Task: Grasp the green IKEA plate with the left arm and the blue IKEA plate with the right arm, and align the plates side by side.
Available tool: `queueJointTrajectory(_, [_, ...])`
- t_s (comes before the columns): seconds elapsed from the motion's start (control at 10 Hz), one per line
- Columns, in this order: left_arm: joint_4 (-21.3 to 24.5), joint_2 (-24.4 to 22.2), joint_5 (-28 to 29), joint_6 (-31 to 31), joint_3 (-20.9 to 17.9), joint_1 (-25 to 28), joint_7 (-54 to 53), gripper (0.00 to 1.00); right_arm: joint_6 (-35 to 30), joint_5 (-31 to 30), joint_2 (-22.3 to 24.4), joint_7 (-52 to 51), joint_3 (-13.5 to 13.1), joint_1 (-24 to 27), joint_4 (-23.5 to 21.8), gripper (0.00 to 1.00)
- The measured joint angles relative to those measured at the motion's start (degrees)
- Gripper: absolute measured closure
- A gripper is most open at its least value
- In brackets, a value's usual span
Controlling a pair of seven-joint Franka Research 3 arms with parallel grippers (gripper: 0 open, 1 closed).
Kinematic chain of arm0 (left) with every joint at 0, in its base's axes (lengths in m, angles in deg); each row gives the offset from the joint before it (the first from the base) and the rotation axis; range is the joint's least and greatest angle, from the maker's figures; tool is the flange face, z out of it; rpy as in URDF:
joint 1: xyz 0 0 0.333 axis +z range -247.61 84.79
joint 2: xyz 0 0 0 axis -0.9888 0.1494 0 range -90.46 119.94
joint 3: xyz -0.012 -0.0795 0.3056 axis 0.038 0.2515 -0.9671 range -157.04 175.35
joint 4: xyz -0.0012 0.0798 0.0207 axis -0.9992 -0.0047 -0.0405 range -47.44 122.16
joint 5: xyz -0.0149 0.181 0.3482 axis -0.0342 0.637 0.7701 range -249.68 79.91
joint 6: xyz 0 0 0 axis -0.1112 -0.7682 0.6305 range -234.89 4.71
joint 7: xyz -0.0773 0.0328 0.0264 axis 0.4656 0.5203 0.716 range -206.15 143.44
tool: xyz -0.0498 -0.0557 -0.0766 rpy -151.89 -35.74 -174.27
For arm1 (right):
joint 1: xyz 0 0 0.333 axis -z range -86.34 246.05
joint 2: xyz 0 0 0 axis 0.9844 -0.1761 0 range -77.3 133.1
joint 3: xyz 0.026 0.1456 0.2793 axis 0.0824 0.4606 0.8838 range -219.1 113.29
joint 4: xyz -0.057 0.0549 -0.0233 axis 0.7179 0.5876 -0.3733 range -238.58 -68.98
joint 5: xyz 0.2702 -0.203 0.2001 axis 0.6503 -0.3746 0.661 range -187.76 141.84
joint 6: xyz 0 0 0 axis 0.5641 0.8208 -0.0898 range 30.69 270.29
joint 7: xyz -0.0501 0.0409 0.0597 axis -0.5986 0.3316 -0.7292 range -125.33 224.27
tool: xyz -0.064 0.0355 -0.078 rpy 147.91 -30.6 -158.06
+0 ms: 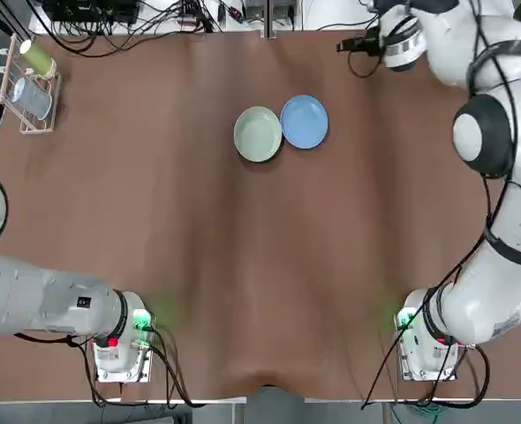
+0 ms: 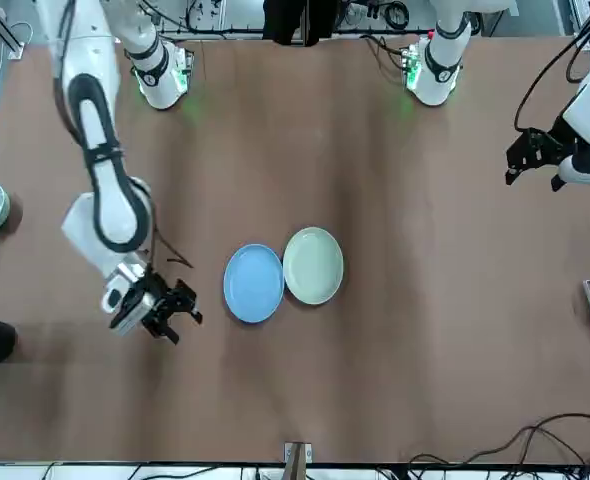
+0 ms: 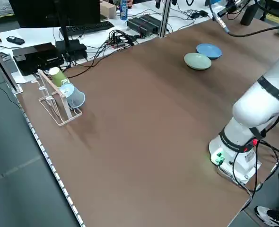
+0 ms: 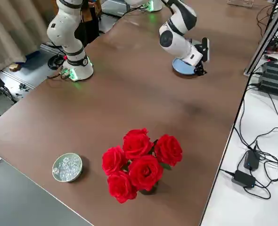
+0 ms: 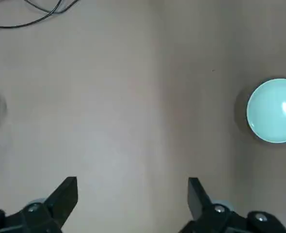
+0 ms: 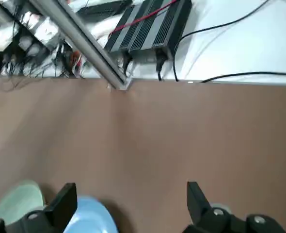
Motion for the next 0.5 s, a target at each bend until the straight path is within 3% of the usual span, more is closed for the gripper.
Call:
queueJointTrajectory(0.3, [0.02, 0.01, 0.00, 1.05, -0.21, 0.03, 1.93, 0.00, -18.93, -27.29, 4.57, 11.10, -6.83, 3.27, 4.17, 0.00])
queueJointTrajectory(0.5, [0.00, -0.16, 0.00, 1.91, -1.28, 0.03, 3.60, 0.00, -28.62, -47.51, 10.34, 31.22, -7.99, 3.17, 6.95, 0.00])
